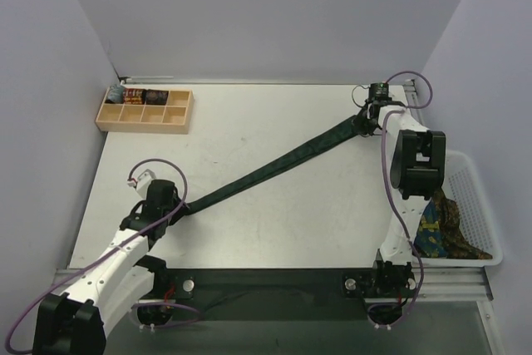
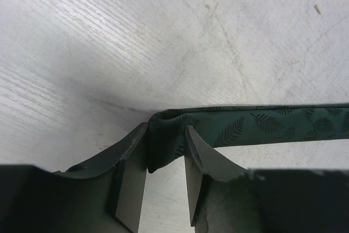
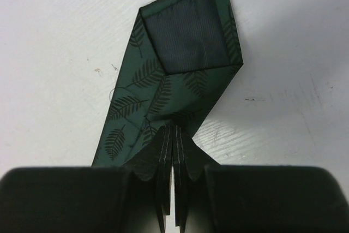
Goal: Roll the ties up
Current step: Flatten the tie
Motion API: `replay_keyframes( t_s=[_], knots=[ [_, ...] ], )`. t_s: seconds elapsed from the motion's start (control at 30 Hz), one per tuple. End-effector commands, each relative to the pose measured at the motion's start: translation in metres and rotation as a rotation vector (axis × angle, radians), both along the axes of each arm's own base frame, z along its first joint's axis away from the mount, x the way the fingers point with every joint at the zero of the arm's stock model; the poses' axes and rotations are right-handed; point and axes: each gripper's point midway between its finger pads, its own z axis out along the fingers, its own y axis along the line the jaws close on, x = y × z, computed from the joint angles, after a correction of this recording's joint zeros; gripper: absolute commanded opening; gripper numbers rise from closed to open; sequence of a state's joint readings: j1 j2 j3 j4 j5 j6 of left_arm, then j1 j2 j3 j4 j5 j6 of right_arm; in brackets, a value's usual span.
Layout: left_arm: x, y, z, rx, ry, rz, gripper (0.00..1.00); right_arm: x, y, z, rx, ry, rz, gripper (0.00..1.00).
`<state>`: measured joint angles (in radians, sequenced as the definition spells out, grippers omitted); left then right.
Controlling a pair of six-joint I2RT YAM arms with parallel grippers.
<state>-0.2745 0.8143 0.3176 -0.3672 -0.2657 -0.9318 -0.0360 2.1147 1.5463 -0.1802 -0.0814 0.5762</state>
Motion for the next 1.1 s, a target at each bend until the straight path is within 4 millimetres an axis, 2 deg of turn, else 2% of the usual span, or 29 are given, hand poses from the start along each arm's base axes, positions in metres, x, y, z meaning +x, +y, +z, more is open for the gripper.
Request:
replay_keyframes(
  t_s=[0.0, 0.27, 0.43, 0.6, 0.7, 0.77, 0.8, 0.83, 0.9, 0.93, 0.97, 1.03, 1.07],
  knots=[
    [0.012, 0.003, 0.021, -0.002, -0.050, 0.017, 0.42, 0.003, -0.010, 0.004, -0.015, 0.011, -0.039, 0.00],
    [0.013, 0.006, 0.020, -0.009, -0.058, 0.006, 0.43, 0.006, -0.011, 0.001, 0.004, 0.017, -0.044, 0.01],
    [0.010, 0.001, 0.005, -0.036, -0.012, -0.011, 0.41, 0.004, -0.012, -0.002, 0.017, 0.029, -0.056, 0.01],
    [0.004, -0.001, -0.008, -0.042, 0.029, -0.021, 0.35, 0.001, -0.010, -0.003, 0.024, 0.036, -0.050, 0.04],
    [0.000, 0.000, -0.010, -0.041, 0.038, -0.007, 0.26, 0.001, -0.006, 0.007, 0.034, 0.017, -0.025, 0.12],
    [-0.004, 0.003, -0.013, -0.035, 0.051, 0.005, 0.22, 0.001, -0.002, 0.021, 0.035, -0.009, -0.006, 0.22],
    [-0.005, 0.004, -0.013, -0.035, 0.052, 0.015, 0.15, 0.000, -0.001, 0.026, 0.030, -0.018, 0.006, 0.29],
    [-0.008, 0.008, -0.015, -0.023, 0.067, 0.028, 0.12, 0.000, 0.002, 0.039, 0.027, -0.044, 0.015, 0.32],
    [-0.011, 0.010, -0.016, -0.017, 0.071, 0.038, 0.05, -0.006, 0.014, 0.048, 0.024, -0.056, 0.051, 0.41],
    [-0.012, 0.011, -0.017, -0.013, 0.078, 0.040, 0.03, -0.008, 0.019, 0.062, 0.010, -0.084, 0.081, 0.45],
    [-0.013, 0.011, -0.017, -0.013, 0.079, 0.040, 0.01, -0.011, 0.036, 0.069, 0.002, -0.096, 0.122, 0.48],
    [-0.016, 0.013, -0.020, -0.013, 0.090, 0.055, 0.00, -0.024, 0.053, 0.071, -0.007, -0.090, 0.174, 0.54],
    [-0.016, 0.012, -0.021, -0.015, 0.093, 0.056, 0.00, -0.030, 0.067, 0.081, 0.002, -0.112, 0.212, 0.55]
  ],
)
